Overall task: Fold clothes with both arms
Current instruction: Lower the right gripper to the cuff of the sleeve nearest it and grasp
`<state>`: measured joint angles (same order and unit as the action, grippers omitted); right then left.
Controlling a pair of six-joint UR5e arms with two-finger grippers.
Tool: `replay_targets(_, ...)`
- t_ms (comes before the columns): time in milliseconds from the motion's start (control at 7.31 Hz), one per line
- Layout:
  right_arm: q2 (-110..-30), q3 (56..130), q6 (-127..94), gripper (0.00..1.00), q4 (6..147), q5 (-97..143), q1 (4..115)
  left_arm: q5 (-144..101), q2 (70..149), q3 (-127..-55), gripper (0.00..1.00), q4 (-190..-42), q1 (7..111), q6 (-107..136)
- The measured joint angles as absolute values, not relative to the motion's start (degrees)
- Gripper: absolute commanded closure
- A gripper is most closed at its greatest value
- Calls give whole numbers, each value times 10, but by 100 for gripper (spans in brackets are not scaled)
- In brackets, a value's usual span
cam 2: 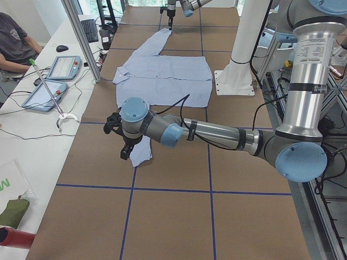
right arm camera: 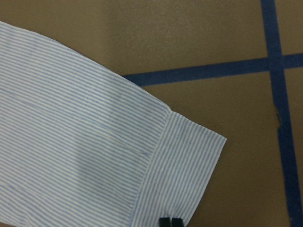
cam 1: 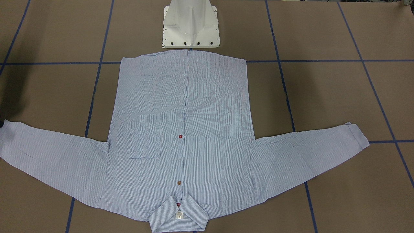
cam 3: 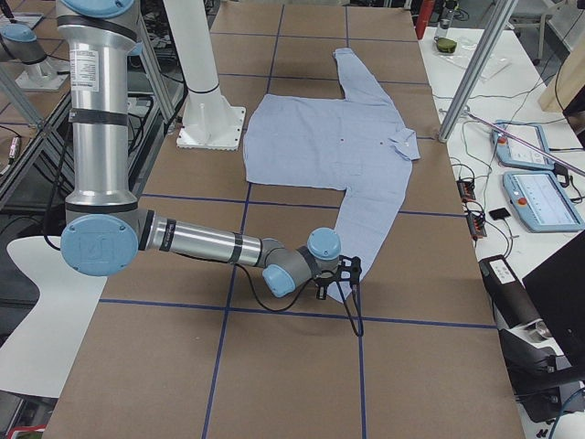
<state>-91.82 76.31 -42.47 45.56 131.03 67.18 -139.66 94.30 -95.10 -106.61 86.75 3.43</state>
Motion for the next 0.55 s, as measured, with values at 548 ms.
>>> replay_targets(548, -927, 804, -424, 100, 457, 1313, 687, -1397, 943, -952, 0, -1066, 867, 34)
